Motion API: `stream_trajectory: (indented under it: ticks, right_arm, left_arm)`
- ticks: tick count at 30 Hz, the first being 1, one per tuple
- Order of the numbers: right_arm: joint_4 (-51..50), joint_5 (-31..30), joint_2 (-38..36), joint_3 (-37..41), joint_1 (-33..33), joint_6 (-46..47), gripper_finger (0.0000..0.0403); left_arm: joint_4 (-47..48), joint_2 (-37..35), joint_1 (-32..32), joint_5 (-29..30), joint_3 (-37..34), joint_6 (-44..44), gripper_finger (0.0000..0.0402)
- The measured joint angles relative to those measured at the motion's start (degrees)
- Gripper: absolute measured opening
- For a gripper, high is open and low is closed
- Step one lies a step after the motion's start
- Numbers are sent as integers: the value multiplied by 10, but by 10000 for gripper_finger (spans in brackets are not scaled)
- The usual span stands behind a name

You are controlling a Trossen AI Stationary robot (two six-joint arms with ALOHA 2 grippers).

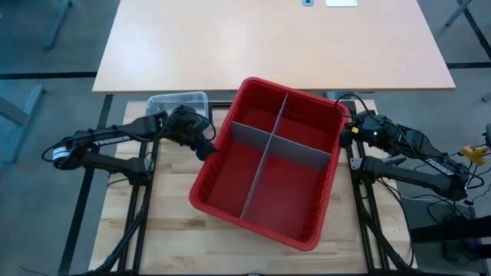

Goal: Sort blocks
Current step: Insert the bin divider into the red bin

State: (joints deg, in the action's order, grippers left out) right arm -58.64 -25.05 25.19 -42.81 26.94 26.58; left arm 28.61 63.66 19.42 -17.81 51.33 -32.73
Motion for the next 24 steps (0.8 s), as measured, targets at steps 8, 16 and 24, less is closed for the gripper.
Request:
stream_trajectory:
  ticks: [8, 16, 24]
  right_arm:
    - [42, 6, 0, -1, 0, 0, 0]
    - [-18, -39, -1, -19, 0, 9, 0]
    - [-126, -151, -2, -80, 0, 76, 0]
  left_arm:
    - [-126, 53, -7, -125, 3, -13, 108]
    - [-132, 72, -7, -126, 3, -10, 81]
    - [-126, 59, -6, -77, 3, 4, 89]
